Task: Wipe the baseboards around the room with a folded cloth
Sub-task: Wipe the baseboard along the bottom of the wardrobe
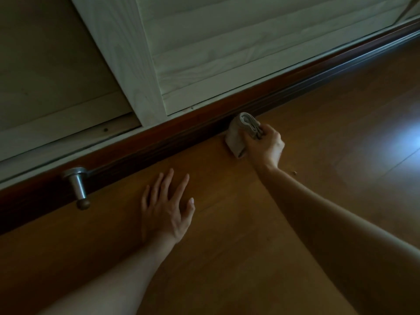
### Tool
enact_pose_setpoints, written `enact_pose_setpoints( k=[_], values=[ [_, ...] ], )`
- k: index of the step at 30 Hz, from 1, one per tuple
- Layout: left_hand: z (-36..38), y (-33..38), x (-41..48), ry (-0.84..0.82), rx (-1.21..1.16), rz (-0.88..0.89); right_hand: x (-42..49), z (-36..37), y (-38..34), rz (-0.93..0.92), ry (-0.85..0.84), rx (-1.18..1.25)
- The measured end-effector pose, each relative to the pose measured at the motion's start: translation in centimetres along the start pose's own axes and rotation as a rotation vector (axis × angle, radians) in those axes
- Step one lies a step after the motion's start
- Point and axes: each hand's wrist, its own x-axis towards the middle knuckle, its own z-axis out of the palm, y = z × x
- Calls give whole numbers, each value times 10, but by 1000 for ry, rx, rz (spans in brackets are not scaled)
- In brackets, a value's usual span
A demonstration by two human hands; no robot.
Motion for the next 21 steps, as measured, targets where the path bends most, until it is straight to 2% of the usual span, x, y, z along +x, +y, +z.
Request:
enact_pose_setpoints(
  k=[5, 8, 10, 12, 16, 21],
  values=[
    [-7, 5, -1, -37, 25, -11, -13, -54, -4, -113, -121, -158],
    [-10, 7, -1, -54, 43, -20, -9, -67, -2, -128, -184, -146],
    [-11, 8, 0, -58, 65, -18, 3, -71, -6, -212, -249, -168],
    [-11, 8, 0, -72, 79, -22, 16, -70, -10, -284, -285, -162],
    [-11, 8, -1, -91, 99, -19, 38, -47, -2, -324, -264, -87],
    [-18, 13, 3, -146, 84, -24, 54, -14, 12, -373, -332, -76]
  ],
)
